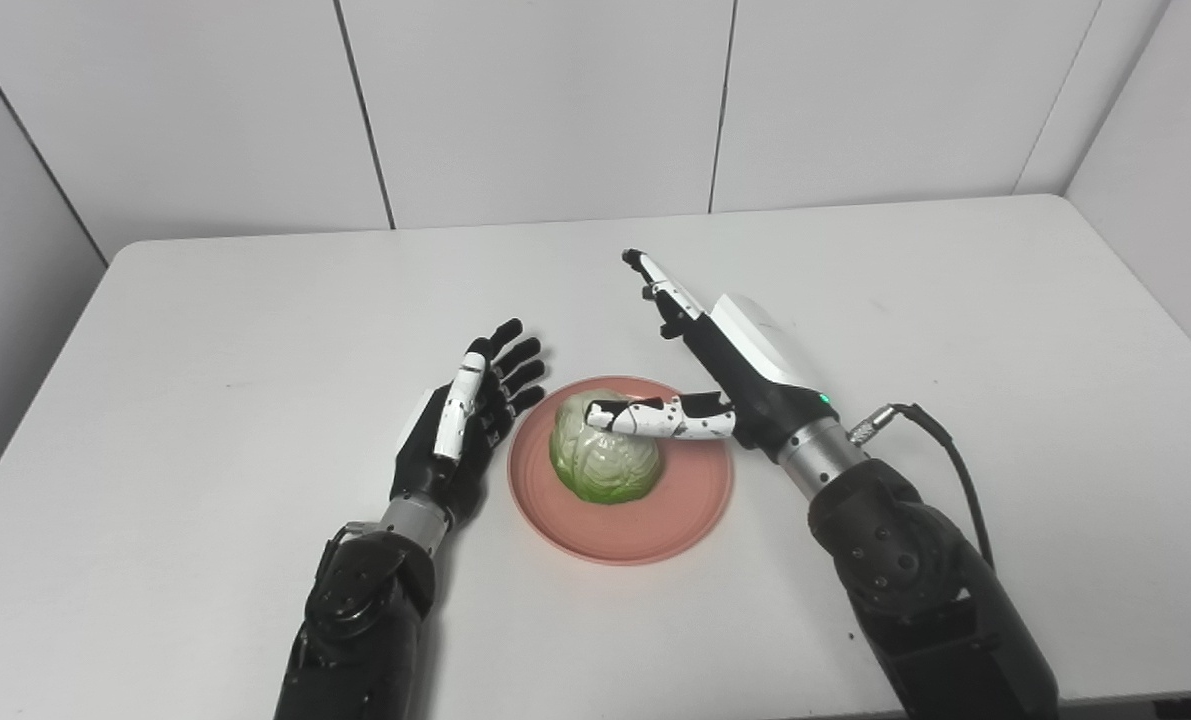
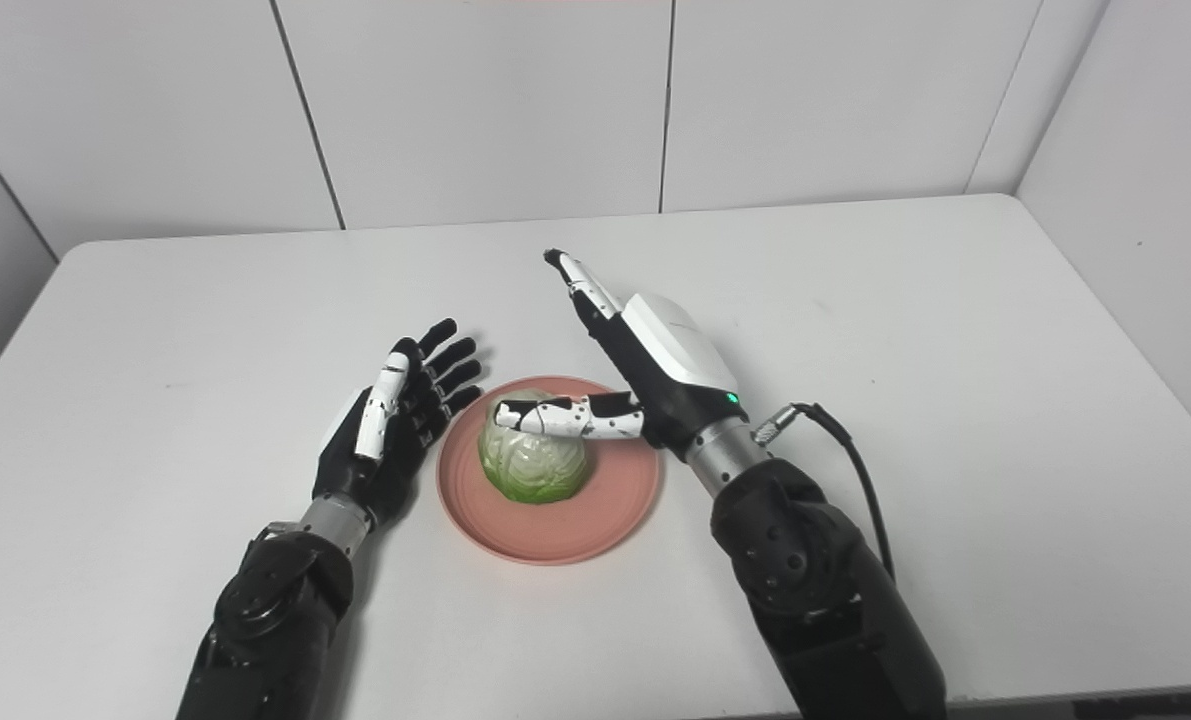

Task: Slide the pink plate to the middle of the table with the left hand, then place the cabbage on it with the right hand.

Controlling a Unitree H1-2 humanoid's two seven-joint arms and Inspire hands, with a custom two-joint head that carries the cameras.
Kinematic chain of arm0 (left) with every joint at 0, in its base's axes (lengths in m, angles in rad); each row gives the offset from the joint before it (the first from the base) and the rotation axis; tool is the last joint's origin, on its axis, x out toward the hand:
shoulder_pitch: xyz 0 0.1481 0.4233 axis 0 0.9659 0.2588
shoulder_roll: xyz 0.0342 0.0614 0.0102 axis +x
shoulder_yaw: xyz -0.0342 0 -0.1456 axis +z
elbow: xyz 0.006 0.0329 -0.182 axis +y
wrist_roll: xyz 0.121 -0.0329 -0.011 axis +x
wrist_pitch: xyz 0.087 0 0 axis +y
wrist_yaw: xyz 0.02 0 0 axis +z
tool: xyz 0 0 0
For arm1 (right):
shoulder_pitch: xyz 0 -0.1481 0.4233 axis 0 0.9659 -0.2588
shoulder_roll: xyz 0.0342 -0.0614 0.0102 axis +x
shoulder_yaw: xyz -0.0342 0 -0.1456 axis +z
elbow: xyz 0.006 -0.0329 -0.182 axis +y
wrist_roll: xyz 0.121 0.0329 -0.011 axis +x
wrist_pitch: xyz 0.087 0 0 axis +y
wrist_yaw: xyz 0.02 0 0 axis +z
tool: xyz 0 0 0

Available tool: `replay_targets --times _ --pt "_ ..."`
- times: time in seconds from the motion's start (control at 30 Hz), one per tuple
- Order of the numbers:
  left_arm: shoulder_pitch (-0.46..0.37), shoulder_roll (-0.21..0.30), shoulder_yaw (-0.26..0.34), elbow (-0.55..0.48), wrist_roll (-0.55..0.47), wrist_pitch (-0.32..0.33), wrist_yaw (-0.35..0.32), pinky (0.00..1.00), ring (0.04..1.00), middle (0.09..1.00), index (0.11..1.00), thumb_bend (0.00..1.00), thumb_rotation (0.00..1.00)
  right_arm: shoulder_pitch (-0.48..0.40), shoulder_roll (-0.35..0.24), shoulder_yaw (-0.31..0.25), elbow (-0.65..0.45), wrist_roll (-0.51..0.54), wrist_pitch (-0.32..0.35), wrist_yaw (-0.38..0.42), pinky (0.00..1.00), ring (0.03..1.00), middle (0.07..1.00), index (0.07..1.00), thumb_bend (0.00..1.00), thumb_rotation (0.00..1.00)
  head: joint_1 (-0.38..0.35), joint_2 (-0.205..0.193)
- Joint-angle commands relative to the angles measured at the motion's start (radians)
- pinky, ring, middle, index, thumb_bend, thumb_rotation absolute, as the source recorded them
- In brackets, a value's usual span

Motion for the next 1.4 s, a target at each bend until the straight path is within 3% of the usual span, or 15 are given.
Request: replay_targets --times 0.0,0.1,0.2,0.37,0.5,0.67,0.9,1.03,1.17,1.37 --pt "0.024 0.013 0.010 -0.018 0.017 -0.043 0.017 0.95 0.945 0.960 0.951 0.43 1.00 0.007 0.004 -0.031 -0.048 0.004 -0.052 -0.050 0.85 0.943 0.989 1.000 0.94 0.97 0.001 0.000" --pt "0.049 0.020 0.007 -0.038 0.031 -0.095 0.013 0.99 0.980 0.987 0.981 0.43 1.00 0.053 0.019 -0.071 -0.053 0.030 -0.054 -0.089 0.88 0.947 0.983 0.995 0.83 1.00 0.002 -0.001" --pt "0.082 0.034 -0.008 -0.061 0.086 -0.157 0.022 1.00 0.997 0.999 0.998 0.43 1.00 0.112 0.025 -0.106 -0.020 0.057 -0.113 -0.149 0.87 0.934 0.962 0.974 0.75 1.00 0.007 0.001" --pt "0.133 0.052 -0.031 -0.089 0.169 -0.236 0.039 1.00 1.000 1.000 1.000 0.45 1.00 0.193 0.044 -0.144 0.033 0.109 -0.198 -0.215 0.89 0.941 0.959 0.970 0.71 1.00 0.005 0.001" --pt "0.182 0.058 -0.042 -0.136 0.185 -0.211 0.030 1.00 1.000 1.000 1.000 0.46 1.00 0.254 0.065 -0.157 0.068 0.135 -0.252 -0.258 0.90 0.945 0.960 0.971 0.70 1.00 0.000 0.006" --pt "0.243 0.064 -0.064 -0.194 0.227 -0.158 0.035 1.00 1.000 0.999 0.984 0.50 1.00 0.285 0.073 -0.160 0.102 0.165 -0.281 -0.262 0.92 0.954 0.964 0.957 0.60 1.00 -0.006 0.007" --pt "0.261 0.072 -0.061 -0.170 0.219 -0.175 0.030 0.98 0.986 0.985 0.970 0.46 1.00 0.289 0.083 -0.172 0.171 0.221 -0.360 -0.274 0.92 0.950 0.954 0.950 0.58 1.00 -0.006 0.010" --pt "0.257 0.074 -0.058 -0.151 0.202 -0.191 0.025 0.96 0.970 0.972 0.959 0.45 1.00 0.287 0.087 -0.176 0.195 0.287 -0.373 -0.253 0.85 0.945 0.965 0.953 0.56 1.00 0.000 0.013" --pt "0.252 0.072 -0.056 -0.138 0.197 -0.196 0.026 0.95 0.957 0.959 0.947 0.46 1.00 0.288 0.071 -0.160 0.193 0.247 -0.340 -0.246 0.89 0.942 0.956 0.944 0.61 1.00 0.006 0.015" --pt "0.245 0.074 -0.055 -0.115 0.192 -0.218 0.027 0.93 0.937 0.946 0.941 0.46 1.00 0.282 0.055 -0.154 0.198 0.224 -0.332 -0.237 0.88 0.924 0.930 0.917 0.58 1.00 0.005 0.023"
